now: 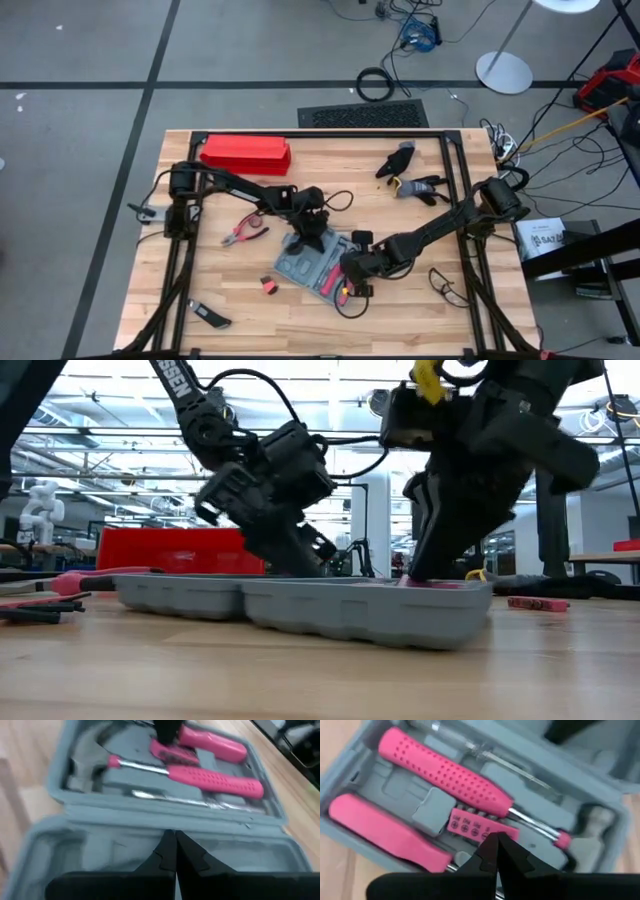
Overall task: Prefit tool cases
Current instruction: Put the screwdriver bit holder in the gray pre-fit tool case, then put the orange screwdriver bit set into the gray pre-fit tool case
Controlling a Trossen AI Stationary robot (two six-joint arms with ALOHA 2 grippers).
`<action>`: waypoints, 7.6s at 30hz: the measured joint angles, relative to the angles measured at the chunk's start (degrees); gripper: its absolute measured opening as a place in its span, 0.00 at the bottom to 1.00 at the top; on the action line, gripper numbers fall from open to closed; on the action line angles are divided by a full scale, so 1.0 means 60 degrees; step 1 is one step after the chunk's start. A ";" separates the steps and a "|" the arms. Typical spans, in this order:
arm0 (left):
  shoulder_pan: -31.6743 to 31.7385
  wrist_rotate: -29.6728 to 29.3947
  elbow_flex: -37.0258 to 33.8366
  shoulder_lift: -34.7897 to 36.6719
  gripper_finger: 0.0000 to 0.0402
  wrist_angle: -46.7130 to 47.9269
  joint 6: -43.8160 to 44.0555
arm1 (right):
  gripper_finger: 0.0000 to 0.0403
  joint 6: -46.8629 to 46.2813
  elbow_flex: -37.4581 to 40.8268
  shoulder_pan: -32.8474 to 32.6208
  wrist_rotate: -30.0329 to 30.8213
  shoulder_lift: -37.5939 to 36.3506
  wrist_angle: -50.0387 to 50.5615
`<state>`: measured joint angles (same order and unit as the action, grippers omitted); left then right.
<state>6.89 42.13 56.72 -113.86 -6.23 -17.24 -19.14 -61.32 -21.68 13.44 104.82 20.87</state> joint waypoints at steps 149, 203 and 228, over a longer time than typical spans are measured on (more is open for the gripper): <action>0.0285 -0.3144 -0.0017 -0.0518 0.00 -0.2513 0.2306 | 0.00 -0.3709 0.0590 0.1049 0.0210 -0.2161 0.2680; 0.0397 -0.3613 -0.0065 0.0217 0.00 -0.2020 0.2802 | 0.00 -0.8395 0.0119 0.0121 0.0350 -0.3183 0.7827; 0.0747 -0.4358 -0.0027 0.1191 0.00 -0.1304 -0.1186 | 0.37 -1.0420 0.2652 -0.1414 0.2019 -0.2792 0.2983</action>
<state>11.37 15.98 56.55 -106.72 -14.05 -24.36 -81.66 -45.41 -30.16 25.56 88.07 38.77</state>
